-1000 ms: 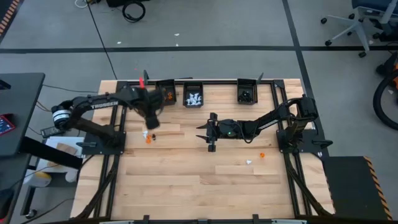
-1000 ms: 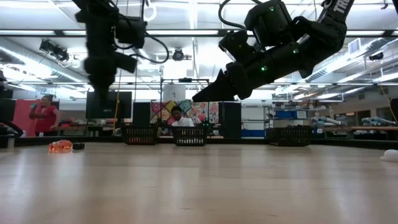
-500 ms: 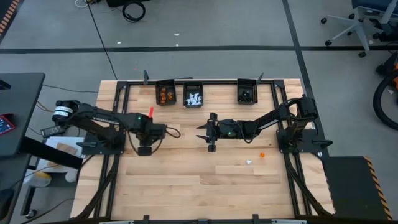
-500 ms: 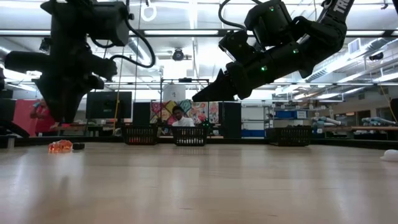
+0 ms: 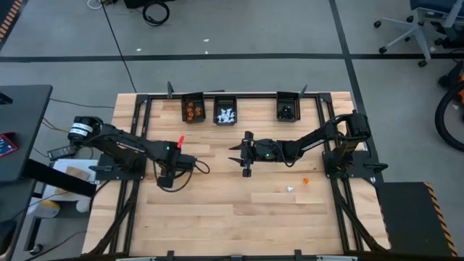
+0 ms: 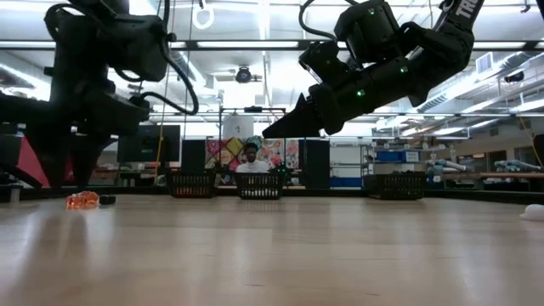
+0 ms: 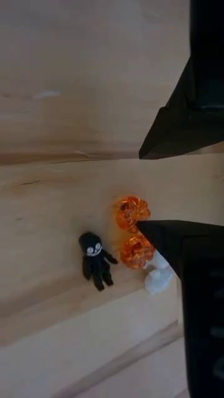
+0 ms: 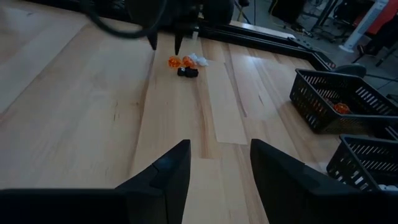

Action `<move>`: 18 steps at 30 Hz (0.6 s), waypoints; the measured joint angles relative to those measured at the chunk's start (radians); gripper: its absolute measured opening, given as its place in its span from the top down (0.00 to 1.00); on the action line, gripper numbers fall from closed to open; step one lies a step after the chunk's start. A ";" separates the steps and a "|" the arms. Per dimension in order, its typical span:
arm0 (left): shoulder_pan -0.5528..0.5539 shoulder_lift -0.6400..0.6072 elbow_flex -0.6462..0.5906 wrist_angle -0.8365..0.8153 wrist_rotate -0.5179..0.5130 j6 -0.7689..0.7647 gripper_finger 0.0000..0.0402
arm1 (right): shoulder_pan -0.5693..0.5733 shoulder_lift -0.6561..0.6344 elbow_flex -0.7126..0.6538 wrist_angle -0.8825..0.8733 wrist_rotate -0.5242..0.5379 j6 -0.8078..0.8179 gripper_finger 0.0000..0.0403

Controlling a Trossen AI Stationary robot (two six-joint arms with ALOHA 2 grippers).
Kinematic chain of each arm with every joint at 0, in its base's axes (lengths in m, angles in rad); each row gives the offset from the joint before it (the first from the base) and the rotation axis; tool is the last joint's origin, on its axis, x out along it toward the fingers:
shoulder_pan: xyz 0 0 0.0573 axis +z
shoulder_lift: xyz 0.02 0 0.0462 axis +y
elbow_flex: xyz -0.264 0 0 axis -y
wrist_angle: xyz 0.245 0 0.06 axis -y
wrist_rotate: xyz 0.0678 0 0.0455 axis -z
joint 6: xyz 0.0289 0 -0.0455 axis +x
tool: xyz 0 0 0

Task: Sort Halloween decoration
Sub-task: Put the orange pumpkin toy into the left black bin

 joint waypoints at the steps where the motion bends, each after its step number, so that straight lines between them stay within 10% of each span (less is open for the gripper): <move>1: -0.002 0.014 0.000 0.000 -0.002 0.000 0.62 | 0.000 0.000 0.000 0.000 0.000 0.000 0.57; 18: 0.001 0.114 0.006 -0.011 -0.069 -0.002 0.59 | 0.000 0.000 0.000 0.001 0.000 0.000 0.57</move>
